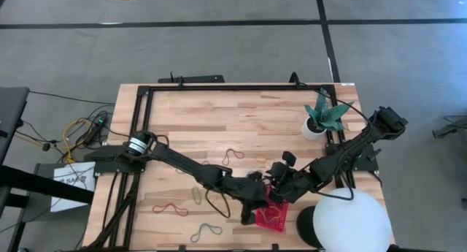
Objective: Pick and place items into bin
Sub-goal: Put the yellow rubber band into the red bin, then put the red rubber band into the red bin
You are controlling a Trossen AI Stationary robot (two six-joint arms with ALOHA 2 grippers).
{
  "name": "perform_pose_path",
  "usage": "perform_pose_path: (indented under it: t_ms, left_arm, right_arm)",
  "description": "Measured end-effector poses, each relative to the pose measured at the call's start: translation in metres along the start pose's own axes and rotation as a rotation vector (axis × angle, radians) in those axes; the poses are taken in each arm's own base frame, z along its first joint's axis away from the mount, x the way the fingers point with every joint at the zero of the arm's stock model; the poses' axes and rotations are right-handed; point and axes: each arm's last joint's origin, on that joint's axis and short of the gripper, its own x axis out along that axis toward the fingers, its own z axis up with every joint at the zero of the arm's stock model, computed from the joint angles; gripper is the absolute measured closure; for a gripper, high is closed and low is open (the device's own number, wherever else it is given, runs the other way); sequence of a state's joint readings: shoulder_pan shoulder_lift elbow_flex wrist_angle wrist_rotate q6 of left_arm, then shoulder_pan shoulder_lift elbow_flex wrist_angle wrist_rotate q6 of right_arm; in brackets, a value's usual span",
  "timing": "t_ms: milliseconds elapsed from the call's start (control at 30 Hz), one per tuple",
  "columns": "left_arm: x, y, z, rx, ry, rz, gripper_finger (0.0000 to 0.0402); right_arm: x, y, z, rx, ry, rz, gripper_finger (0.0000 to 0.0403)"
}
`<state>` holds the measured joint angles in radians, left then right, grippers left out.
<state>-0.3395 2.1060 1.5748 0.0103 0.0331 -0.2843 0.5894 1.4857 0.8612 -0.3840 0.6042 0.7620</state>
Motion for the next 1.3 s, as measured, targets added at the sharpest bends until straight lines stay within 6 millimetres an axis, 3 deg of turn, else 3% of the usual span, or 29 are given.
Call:
perform_pose_path:
  t_ms: [300, 633, 767, 1000, 1300]
  left_arm:
    - [0.007, 0.009, -0.010, 0.013, 0.075, -0.027, 0.0388]
    - [0.007, 0.012, -0.011, 0.024, 0.093, -0.023, 0.0312]
    - [0.001, 0.020, -0.010, -0.047, 0.140, 0.014, 0.0296]
    - [-0.047, 0.023, 0.011, -0.060, 0.217, 0.200, 0.0294]
    - [-0.164, 0.005, 0.058, -0.010, 0.120, 0.416, 0.0294]
  right_arm:
    - [-0.001, 0.001, -0.001, -0.005, 0.001, 0.003, 0.0328]
    - [-0.001, 0.002, -0.002, -0.007, 0.051, 0.051, 0.0328]
    - [0.000, 0.001, -0.001, -0.003, 0.052, 0.054, 0.0328]
    - [0.014, -0.012, 0.013, 0.070, 0.025, 0.012, 0.0328]
    - [0.049, -0.015, 0.035, -0.150, -0.087, 0.056, 0.0328]
